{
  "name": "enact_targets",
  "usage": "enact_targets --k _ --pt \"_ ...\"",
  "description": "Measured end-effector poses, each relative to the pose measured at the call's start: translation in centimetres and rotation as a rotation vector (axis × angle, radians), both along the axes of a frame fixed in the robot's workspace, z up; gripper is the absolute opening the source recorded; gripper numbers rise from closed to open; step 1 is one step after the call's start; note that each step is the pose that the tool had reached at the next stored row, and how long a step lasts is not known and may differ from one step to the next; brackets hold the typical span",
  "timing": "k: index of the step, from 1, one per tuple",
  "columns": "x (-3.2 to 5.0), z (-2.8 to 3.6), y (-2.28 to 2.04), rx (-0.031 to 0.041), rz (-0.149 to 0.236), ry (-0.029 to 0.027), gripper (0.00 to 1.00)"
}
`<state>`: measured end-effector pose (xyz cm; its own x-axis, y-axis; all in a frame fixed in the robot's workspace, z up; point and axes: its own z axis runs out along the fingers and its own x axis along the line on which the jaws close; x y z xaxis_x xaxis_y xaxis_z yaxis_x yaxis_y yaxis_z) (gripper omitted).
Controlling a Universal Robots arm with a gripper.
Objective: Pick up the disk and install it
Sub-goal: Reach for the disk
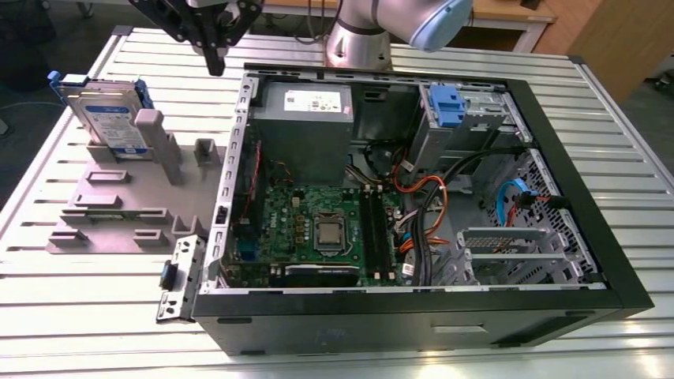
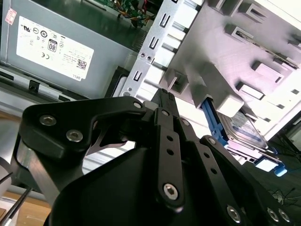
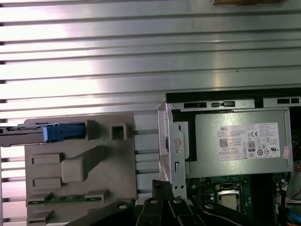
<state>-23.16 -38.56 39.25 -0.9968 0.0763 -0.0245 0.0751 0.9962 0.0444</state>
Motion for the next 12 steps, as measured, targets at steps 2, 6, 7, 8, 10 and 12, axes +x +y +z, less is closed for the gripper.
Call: enact_targets --k 2,6,7,8,10,12 --pt "-0.17 0.00 0.02 0.0001 0.000 -0.0001 0.11" --pt "-0.50 -0.01 0.05 0.0000 0.000 0.0000 0.11" --pt "-0.57 -0.01 0.06 0.0000 0.000 0.0000 0.11" --pt "-0.62 -0.01 0.07 0.0000 0.000 0.0000 0.11" --pt "-0.65 -0.01 0.08 0.0000 0.000 0.0000 0.11" --pt "-0.69 -0.02 0.07 0.0000 0.000 -0.0001 0.11"
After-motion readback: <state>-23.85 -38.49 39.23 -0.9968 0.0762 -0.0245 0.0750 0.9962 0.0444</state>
